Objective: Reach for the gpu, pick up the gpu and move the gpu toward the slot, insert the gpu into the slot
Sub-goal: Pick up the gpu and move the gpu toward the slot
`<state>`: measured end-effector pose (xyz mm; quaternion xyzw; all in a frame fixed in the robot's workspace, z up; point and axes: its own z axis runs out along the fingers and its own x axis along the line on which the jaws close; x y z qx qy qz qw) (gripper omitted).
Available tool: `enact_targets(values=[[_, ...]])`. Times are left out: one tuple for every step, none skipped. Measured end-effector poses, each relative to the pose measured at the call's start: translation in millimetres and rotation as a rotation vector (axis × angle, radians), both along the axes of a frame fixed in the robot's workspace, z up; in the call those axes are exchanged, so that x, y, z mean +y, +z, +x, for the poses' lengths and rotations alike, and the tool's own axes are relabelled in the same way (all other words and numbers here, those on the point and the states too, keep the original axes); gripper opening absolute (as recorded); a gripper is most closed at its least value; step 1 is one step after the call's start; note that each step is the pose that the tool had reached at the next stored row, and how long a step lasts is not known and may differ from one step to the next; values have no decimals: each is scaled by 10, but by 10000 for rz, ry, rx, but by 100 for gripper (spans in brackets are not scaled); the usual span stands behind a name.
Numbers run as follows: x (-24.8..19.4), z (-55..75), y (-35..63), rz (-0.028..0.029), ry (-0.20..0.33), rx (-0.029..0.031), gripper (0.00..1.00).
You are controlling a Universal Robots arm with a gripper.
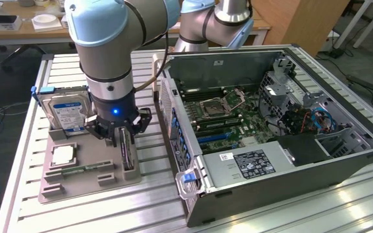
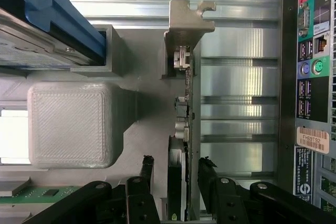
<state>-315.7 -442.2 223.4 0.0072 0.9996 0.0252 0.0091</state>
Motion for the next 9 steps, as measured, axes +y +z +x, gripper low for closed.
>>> enact_targets(values=[[0, 0, 0, 1, 0, 0, 47], [0, 0, 0, 2, 0, 0, 47], [0, 0, 0, 3, 0, 0, 46], [0, 0, 0, 5, -1, 0, 46], [0, 0, 0, 6, 0, 0, 39], [0, 0, 0, 7, 0, 0, 39], [0, 0, 0, 8, 0, 1, 39], [0, 0, 0, 9, 0, 0, 39], [0, 0, 0, 10, 0, 0, 39]])
